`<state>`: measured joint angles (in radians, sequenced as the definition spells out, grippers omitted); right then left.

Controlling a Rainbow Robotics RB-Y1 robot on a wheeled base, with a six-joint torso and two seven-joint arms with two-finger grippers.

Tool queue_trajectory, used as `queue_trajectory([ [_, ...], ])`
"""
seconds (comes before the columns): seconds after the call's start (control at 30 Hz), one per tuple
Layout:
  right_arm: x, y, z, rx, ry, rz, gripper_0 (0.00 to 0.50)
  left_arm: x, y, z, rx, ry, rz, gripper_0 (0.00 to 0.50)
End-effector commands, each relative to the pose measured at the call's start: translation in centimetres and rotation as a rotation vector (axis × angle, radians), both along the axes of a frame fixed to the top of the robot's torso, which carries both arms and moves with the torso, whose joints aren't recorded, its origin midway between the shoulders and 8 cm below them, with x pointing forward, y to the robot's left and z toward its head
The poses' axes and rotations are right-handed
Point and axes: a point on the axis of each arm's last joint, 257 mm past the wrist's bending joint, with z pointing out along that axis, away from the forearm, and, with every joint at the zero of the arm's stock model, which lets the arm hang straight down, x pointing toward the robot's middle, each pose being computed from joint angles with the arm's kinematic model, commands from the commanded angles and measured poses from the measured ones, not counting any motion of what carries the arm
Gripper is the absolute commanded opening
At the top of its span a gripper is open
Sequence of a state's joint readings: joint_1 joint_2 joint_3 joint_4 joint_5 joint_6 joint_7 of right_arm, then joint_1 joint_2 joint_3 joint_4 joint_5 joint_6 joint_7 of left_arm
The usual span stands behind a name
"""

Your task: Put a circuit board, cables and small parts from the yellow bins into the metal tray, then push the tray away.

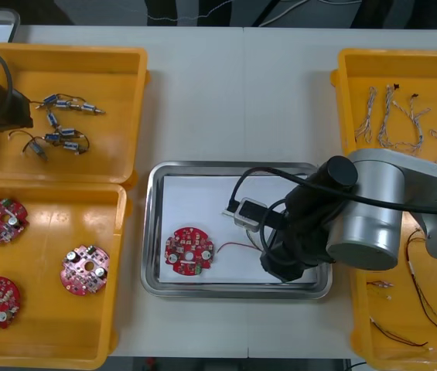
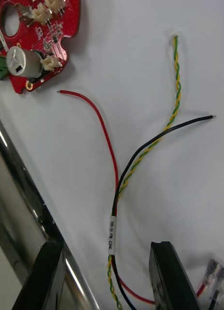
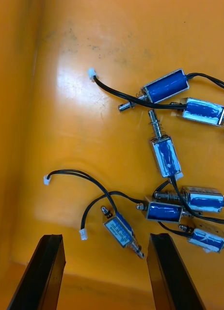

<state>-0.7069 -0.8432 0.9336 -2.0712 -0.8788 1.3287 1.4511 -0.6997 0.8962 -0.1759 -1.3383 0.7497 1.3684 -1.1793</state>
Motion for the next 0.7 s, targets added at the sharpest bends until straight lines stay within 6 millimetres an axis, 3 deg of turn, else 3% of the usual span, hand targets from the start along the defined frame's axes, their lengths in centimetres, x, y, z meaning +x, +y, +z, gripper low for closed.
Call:
queue_trajectory([
  [0.03, -1.0, 1.2, 3.7, 0.058, 0.023, -0.036, 0.5, 0.1, -0.1, -0.8, 0.045, -0.002, -0.049, 0.5],
  [0.37, -1.1, -1.2, 9.7, 0.043, -0.009, -0.141, 0.5, -0.3, -1.0, -4.0, 0.043, 0.017, -0.058, 0.5],
  [0.7, -0.1, -6.6, 15.6, 0.012, -0.077, -0.343, 0.5, -0.7, -1.5, -6.4, 0.086, 0.042, -0.067, 0.5],
])
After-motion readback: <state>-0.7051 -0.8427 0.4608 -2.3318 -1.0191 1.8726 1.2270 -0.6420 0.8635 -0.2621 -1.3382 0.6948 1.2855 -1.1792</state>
